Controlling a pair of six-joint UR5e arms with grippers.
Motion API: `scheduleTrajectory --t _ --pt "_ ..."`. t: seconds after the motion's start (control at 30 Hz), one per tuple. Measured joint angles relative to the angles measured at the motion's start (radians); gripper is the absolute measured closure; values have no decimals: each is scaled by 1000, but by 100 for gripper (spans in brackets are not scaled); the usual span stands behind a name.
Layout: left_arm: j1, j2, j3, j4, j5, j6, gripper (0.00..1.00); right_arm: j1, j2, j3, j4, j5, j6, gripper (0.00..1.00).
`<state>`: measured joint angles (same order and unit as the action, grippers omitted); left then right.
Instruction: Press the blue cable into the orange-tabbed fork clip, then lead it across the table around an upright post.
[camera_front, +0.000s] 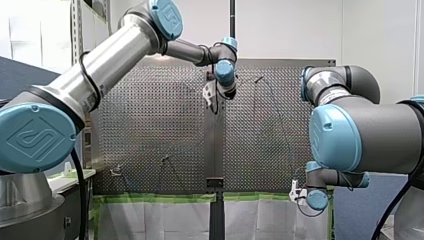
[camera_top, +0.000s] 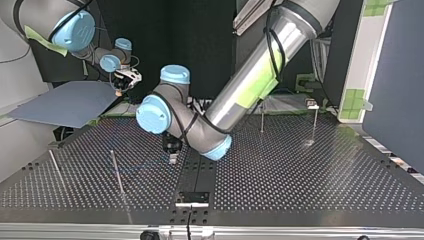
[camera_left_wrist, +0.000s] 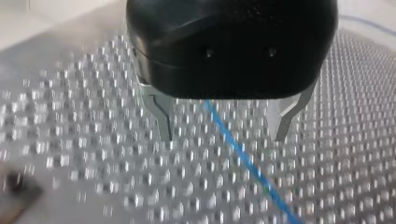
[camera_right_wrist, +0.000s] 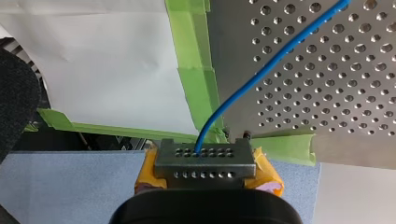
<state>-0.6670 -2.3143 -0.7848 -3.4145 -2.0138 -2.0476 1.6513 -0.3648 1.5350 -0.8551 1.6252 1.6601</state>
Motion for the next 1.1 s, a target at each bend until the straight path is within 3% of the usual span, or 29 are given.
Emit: scheduleTrajectory --t 0.2,0.37,0.63,0.87,1.1 --pt "-43 39 -15 -19 30 16 2 0 0 0 1 0 0 100" --pt "-72 86 -59 16 42 35 2 0 0 0 1 0 7 100" --pt "-82 174 -146 92 94 96 2 1 0 0 1 -1 10 100" --pt "-82 239 -211 104 116 128 2 2 0 0 1 -2 10 100" --pt "-81 278 -226 110 178 179 2 3 0 0 1 -2 9 100"
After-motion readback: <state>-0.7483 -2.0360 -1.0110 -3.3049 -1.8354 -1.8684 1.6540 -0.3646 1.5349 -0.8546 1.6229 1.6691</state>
